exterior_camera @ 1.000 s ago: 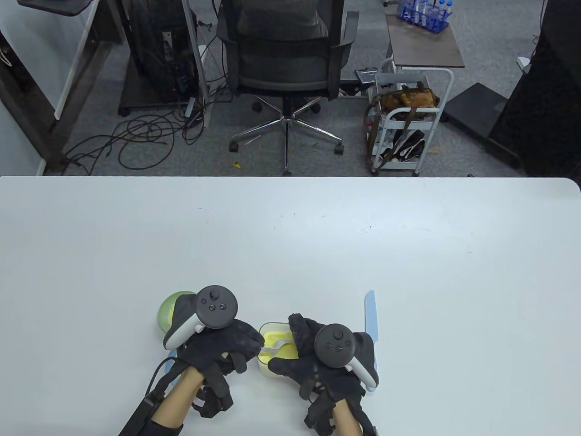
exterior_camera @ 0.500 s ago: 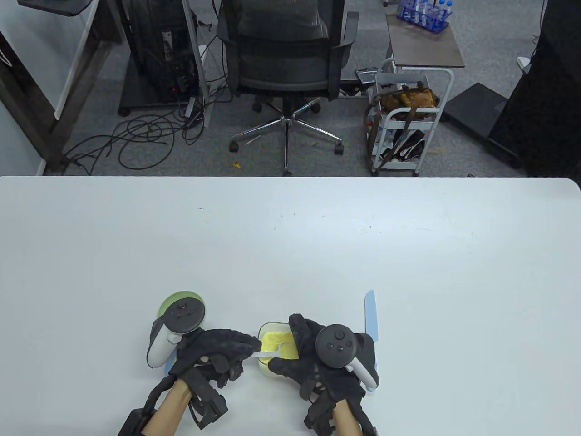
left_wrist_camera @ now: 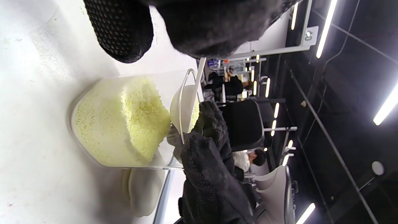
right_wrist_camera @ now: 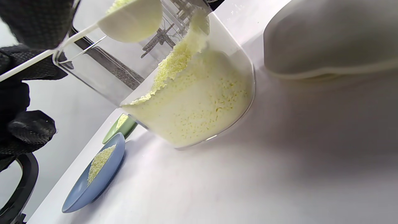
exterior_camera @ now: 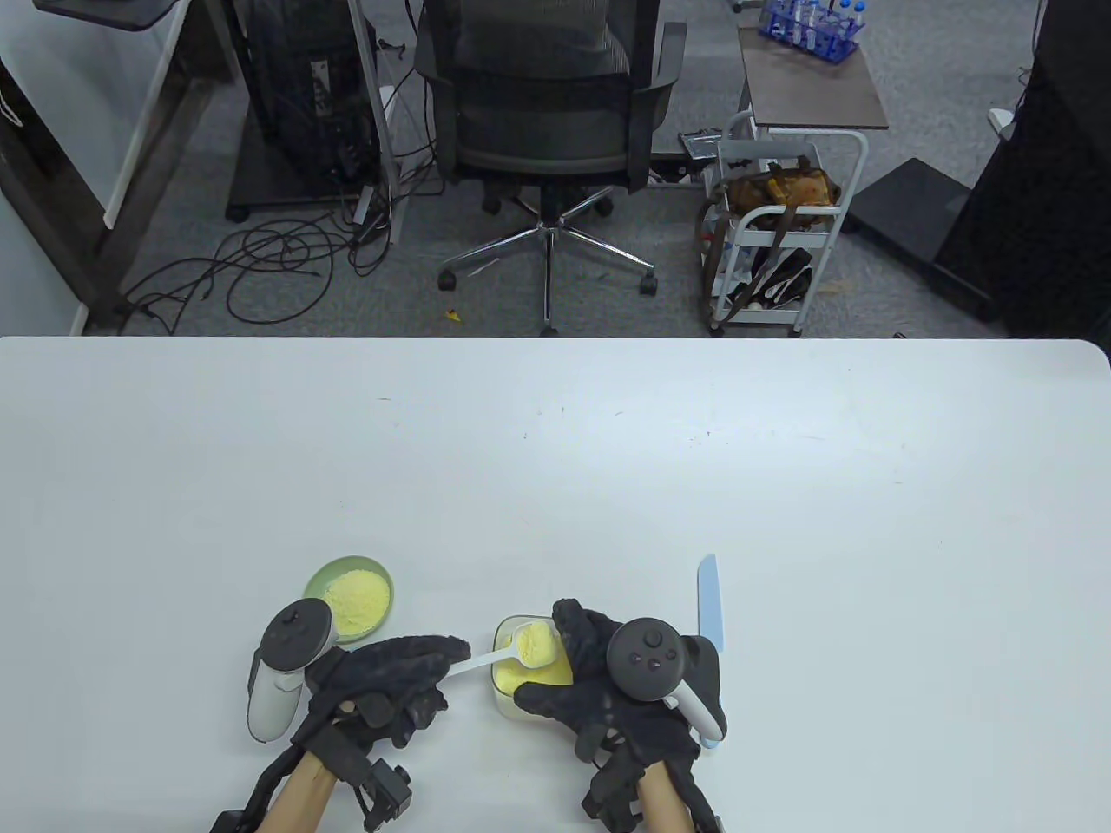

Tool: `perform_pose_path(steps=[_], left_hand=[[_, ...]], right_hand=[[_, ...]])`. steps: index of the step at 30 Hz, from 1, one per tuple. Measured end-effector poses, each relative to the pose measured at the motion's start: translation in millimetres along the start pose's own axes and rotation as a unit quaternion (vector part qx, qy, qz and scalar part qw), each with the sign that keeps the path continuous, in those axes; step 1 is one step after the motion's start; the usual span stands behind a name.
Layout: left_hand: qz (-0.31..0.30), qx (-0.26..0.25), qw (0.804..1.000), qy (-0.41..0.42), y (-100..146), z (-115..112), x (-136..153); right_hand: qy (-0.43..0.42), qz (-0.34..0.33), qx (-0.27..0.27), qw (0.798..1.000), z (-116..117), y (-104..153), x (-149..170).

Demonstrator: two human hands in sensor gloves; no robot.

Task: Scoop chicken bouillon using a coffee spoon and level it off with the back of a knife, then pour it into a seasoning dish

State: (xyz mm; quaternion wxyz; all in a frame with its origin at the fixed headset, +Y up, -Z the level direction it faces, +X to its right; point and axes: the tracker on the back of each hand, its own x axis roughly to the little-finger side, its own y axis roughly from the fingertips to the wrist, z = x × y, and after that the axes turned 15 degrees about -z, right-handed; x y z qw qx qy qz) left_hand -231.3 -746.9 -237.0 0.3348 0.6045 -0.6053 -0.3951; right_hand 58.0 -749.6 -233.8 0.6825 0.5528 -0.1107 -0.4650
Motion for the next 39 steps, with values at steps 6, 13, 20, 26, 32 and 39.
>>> perform_pose_path(steps=[6,13,20,26,32,39], left_hand=[[-0.016,-0.006,0.999,0.032,7.2,3.8,-0.4],[-0.026,-0.010,0.999,0.040,11.8,5.0,-1.1],[-0.030,-0.001,0.999,0.040,11.9,2.5,-0.9],[-0.033,0.001,0.999,0.043,12.1,0.7,-0.8],[-0.034,0.008,0.998,0.045,12.0,-1.2,-0.3],[-0.036,0.009,0.998,0.053,11.9,-3.0,0.5]], right_hand=[[0.002,-0.014,0.013,1.000,-13.7,10.0,2.6],[0.151,0.146,0.197,0.958,-65.9,69.7,32.0],[0.192,0.305,0.151,0.921,-72.7,87.3,54.2],[0.263,0.337,0.096,0.899,-58.3,68.4,58.5],[0.271,0.354,0.074,0.892,-53.5,60.8,63.4],[0.251,0.351,0.051,0.900,-49.4,54.8,67.0]])
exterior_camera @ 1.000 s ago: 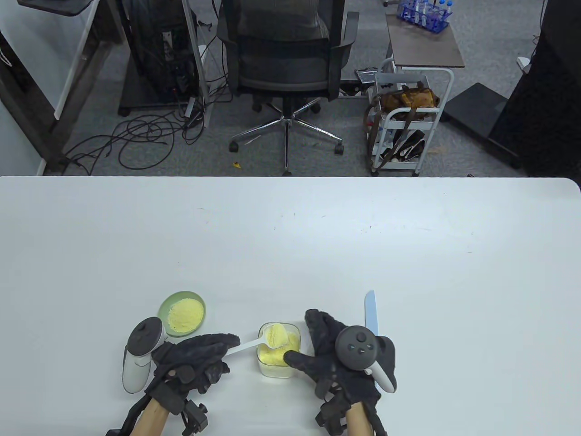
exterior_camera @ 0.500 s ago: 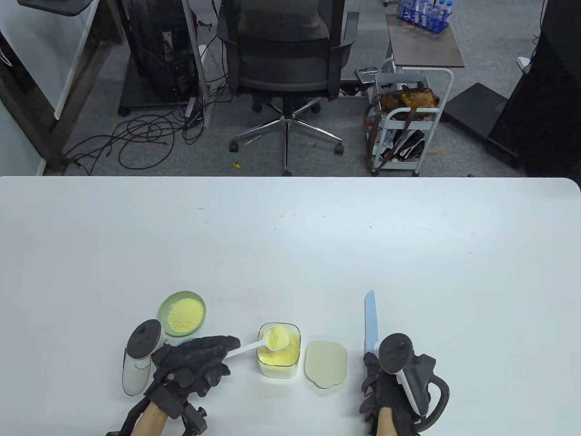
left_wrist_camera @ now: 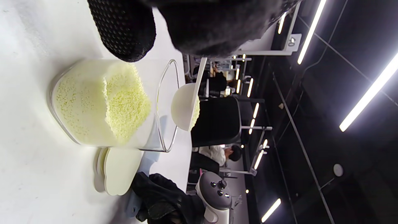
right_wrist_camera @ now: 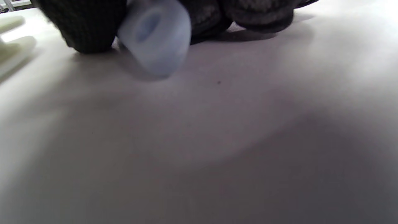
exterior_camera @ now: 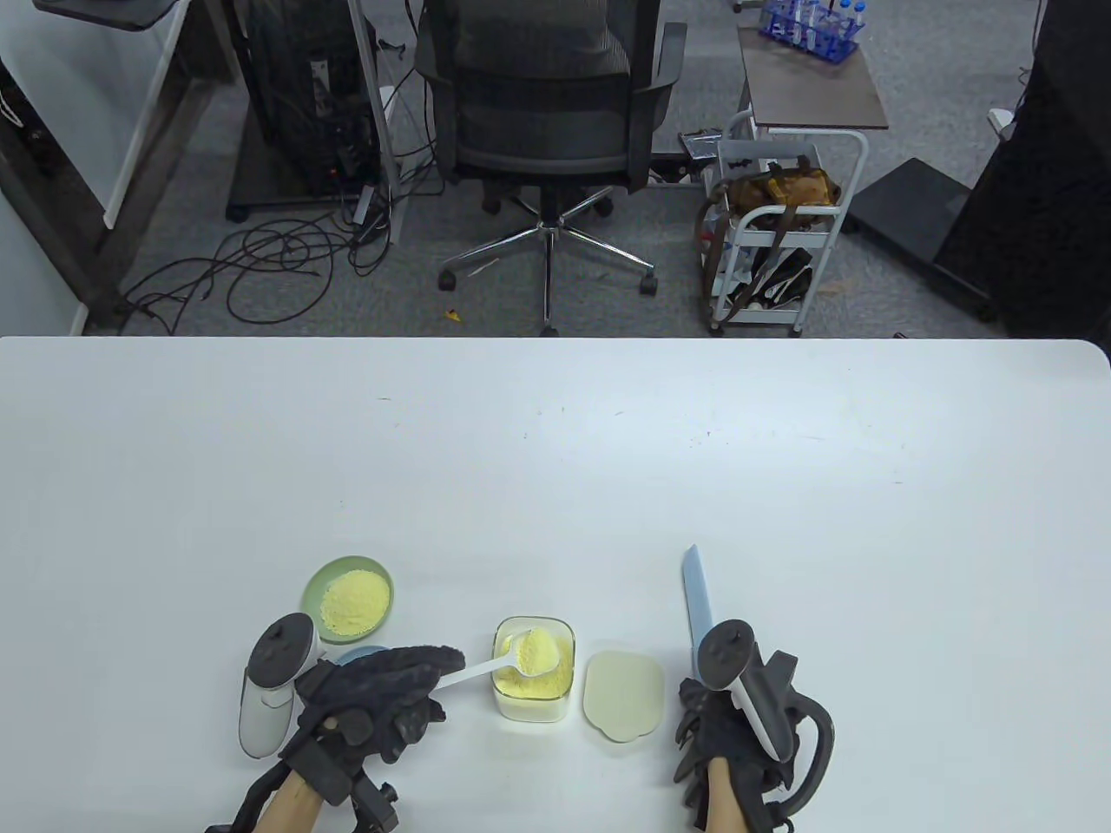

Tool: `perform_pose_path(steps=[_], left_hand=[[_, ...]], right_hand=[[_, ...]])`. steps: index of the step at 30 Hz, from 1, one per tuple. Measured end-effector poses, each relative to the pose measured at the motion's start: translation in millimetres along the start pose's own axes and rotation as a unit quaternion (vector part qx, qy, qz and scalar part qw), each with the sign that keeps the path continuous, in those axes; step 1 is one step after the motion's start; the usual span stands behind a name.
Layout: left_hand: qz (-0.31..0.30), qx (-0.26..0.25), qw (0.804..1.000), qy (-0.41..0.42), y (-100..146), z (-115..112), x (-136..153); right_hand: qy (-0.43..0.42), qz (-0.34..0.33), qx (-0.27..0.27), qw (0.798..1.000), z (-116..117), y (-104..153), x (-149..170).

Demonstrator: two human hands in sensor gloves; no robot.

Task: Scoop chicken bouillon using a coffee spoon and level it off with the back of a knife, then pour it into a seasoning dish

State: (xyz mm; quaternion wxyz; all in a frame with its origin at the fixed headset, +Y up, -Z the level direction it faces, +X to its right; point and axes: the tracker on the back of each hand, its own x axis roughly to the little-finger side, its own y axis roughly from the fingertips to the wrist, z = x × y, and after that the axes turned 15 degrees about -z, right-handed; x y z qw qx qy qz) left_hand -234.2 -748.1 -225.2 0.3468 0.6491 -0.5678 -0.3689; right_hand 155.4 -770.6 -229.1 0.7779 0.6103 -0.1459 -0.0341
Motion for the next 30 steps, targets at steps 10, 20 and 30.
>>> perform_pose_path(steps=[10,20,30], left_hand=[[-0.009,0.003,1.000,0.014,0.2,-5.4,1.0],[-0.010,-0.027,1.000,0.011,2.2,1.2,0.4],[-0.003,-0.024,1.000,-0.019,3.2,3.2,0.5]], right_hand=[[-0.030,-0.039,0.032,0.998,-13.4,6.5,-7.5],[-0.166,-0.307,0.031,0.936,-39.9,55.8,-84.1],[-0.108,-0.357,0.003,0.928,-28.2,73.1,-106.1]])
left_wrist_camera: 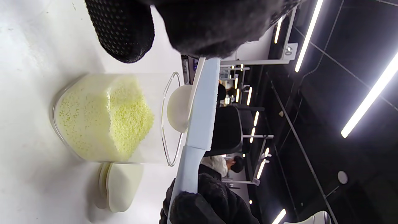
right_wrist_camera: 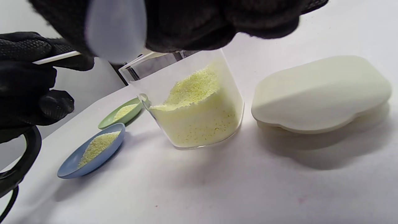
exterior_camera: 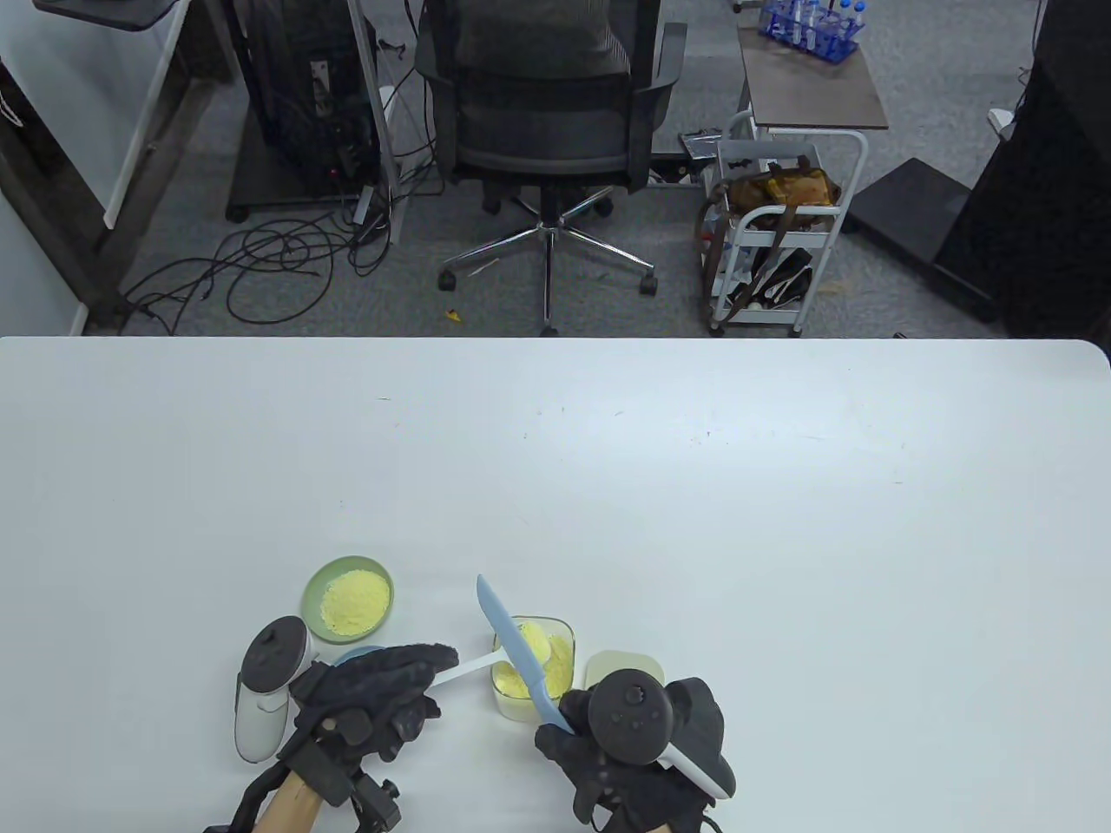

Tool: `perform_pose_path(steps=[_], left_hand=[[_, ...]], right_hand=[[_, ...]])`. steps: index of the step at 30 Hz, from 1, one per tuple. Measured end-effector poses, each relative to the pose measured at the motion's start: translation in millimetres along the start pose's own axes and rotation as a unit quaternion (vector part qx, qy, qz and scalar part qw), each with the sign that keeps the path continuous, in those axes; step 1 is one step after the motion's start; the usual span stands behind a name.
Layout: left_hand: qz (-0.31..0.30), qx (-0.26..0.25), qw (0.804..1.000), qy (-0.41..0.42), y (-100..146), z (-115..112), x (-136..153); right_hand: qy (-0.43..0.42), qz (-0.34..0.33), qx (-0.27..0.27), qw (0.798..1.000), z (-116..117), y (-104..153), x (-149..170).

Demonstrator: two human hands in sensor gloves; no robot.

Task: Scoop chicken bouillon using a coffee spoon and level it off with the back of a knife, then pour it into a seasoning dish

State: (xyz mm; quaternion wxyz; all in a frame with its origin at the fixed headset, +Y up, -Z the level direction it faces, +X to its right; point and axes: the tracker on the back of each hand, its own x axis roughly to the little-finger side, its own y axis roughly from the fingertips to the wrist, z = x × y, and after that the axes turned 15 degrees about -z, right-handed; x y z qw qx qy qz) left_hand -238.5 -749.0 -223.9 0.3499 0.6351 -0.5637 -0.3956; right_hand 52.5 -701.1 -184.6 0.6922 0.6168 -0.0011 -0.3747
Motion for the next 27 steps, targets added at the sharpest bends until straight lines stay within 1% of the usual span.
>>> perform_pose_path(steps=[3,7,14,17,21,22,24,27], left_hand=[[0.000,0.001,1.000,-0.001,0.0,0.6,0.6],[0.003,-0.002,1.000,0.009,0.4,1.8,1.1],[0.003,-0.001,1.000,0.012,0.2,1.0,1.0],[0.002,-0.001,1.000,0.017,0.2,1.1,0.7],[0.002,-0.002,1.000,0.018,0.1,1.2,0.6],[0.002,-0.003,1.000,0.017,0.1,1.4,0.7],[0.002,-0.003,1.000,0.018,0.0,1.4,0.5],[0.001,-0.002,1.000,0.019,0.0,1.4,0.2]], right_hand=[[0.009,0.011,0.010,1.000,-0.2,2.3,3.8],[0.021,0.027,0.006,0.999,0.0,6.7,12.8],[0.011,0.041,0.023,0.999,-6.5,13.2,23.8],[-0.001,0.058,0.038,0.998,-12.3,15.5,34.0],[-0.006,0.116,0.074,0.991,-21.5,18.9,57.7],[-0.001,0.144,0.089,0.986,-24.1,19.9,69.5],[0.001,0.176,0.100,0.979,-25.6,20.9,82.8],[0.015,0.235,0.099,0.967,-23.8,21.7,109.6]])
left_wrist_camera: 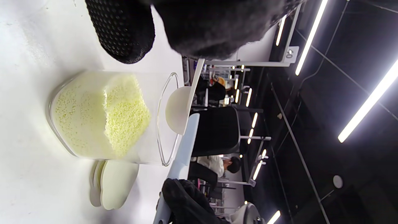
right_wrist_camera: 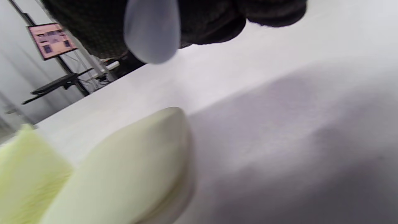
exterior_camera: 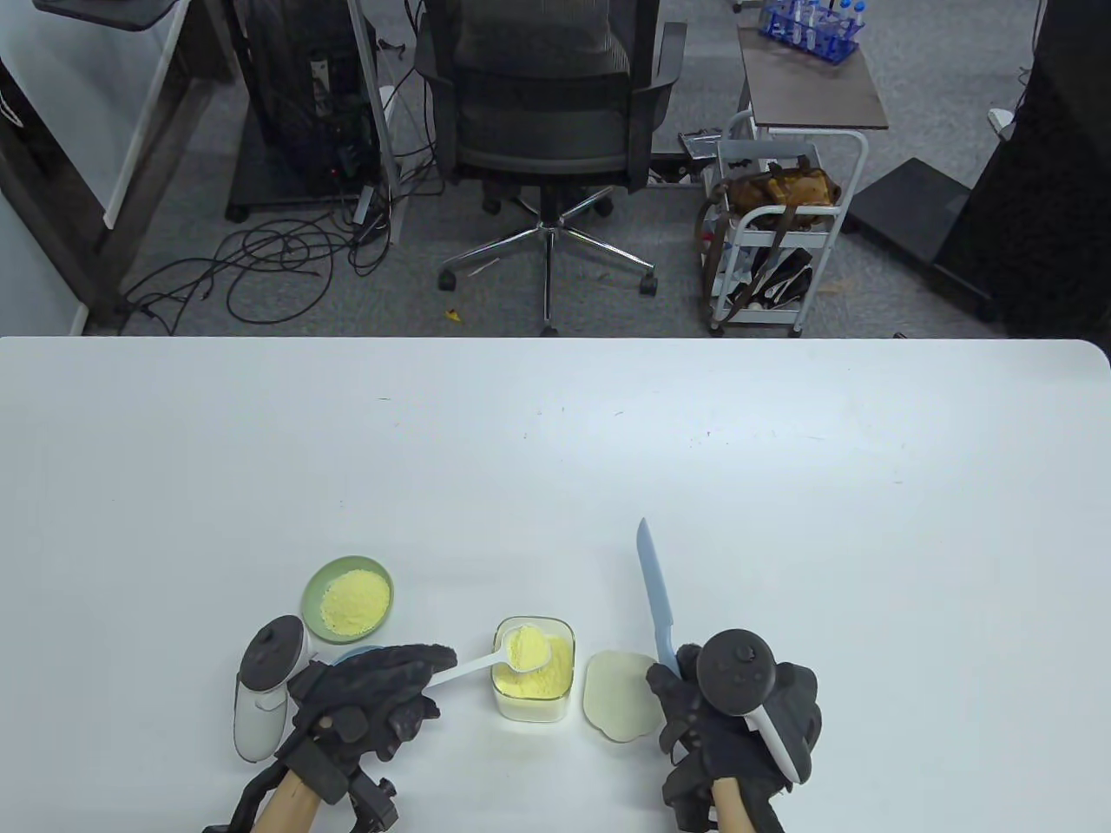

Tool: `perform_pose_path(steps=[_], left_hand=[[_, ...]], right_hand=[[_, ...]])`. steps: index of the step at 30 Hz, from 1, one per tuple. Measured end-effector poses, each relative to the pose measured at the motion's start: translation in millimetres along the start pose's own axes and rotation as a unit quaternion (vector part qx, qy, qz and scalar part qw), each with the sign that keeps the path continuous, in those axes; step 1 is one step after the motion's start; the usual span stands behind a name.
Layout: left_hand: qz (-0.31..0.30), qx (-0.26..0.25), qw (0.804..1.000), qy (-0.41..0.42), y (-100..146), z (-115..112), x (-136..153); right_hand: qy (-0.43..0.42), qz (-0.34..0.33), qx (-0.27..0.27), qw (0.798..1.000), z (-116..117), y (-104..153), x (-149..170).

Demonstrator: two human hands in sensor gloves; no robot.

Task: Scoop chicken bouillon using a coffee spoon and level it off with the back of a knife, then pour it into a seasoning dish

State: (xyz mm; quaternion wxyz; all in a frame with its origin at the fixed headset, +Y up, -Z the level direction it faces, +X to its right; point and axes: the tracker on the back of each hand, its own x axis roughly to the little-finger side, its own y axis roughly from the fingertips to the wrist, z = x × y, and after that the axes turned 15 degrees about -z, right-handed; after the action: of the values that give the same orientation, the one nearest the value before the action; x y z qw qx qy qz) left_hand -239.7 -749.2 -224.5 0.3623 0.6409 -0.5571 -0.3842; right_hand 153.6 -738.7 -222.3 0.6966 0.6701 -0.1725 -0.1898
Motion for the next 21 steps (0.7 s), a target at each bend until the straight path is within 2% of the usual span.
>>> perform_pose_path(steps=[5,12,18,21], left_hand=[[0.000,0.001,1.000,-0.001,-0.2,0.1,0.5],[0.000,0.002,1.000,-0.001,-0.3,0.1,1.1],[0.000,0.007,1.000,-0.001,-0.5,-0.8,1.3],[-0.002,0.008,1.000,0.000,-0.6,-0.8,1.4]], right_hand=[[0.034,0.045,-0.024,0.998,10.6,-8.9,22.1],[0.072,0.076,-0.023,0.994,18.3,-8.4,36.6],[0.083,0.101,0.022,0.991,13.3,-2.1,45.7],[0.089,0.084,0.053,0.991,9.6,4.8,43.2]])
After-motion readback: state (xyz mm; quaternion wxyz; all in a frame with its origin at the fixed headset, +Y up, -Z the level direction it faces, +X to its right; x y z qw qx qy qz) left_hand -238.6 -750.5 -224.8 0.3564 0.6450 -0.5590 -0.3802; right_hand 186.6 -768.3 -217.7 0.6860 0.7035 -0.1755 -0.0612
